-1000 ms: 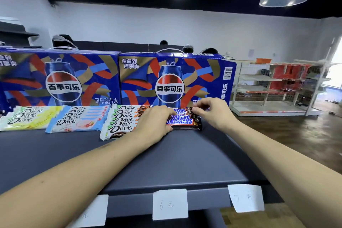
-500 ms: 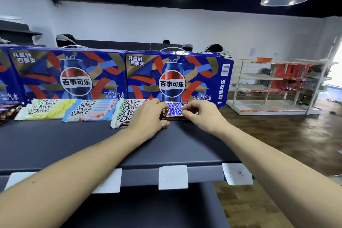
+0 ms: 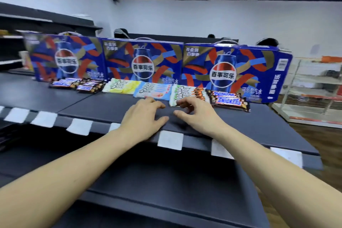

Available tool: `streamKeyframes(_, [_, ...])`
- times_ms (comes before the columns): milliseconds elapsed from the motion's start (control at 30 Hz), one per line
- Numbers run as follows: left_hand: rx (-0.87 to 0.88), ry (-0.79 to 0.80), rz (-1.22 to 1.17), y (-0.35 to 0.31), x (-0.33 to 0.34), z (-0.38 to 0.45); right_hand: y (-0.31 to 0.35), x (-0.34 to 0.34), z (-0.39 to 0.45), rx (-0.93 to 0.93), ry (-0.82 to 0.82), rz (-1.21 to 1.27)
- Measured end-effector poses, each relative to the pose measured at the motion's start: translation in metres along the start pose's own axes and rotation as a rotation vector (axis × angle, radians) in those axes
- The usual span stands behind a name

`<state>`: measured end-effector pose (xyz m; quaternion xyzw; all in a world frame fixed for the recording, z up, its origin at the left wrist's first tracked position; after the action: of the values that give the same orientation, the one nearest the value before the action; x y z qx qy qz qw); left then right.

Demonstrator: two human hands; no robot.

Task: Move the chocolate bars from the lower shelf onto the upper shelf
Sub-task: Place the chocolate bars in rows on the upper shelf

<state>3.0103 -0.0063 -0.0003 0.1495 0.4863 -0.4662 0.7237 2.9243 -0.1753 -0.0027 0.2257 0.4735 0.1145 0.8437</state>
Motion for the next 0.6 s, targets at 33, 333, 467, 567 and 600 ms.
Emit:
streamKeyframes(33, [-0.028,-0.015,-0.001,0.012,-0.008,-0.011,0.013,0.010,0.001,-0.023,0.011,0.019])
streamKeyframes(333, [-0.214,-0.099,0.022,0.127,-0.059,-0.118,0.127,0.111,-0.003,-0.139,0.011,0.048])
streamKeyframes(467, [-0.261,-0.072,0.042,0.174,-0.073,-0.160,0.173,0.151,-0.004,-0.157,0.031,0.053])
streamKeyframes(567, [-0.280,-0.044,0.068,0.208,-0.084,-0.187,0.203,0.190,-0.010,-0.158,0.121,0.084])
streamKeyframes(600, [-0.290,-0.026,0.081,0.221,-0.088,-0.196,0.212,0.204,-0.012,-0.156,0.151,0.092])
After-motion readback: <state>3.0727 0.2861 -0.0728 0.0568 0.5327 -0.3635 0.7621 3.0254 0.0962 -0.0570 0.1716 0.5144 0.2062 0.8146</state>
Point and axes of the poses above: each hand's wrist, its own z-axis towards the middle knuckle, its own x-axis out of the palm, y = z × x, the point moved 2 cm from there along z, towards the middle knuckle, and after that the axes turned 4 degrees about -z, right-handed, at the moved point
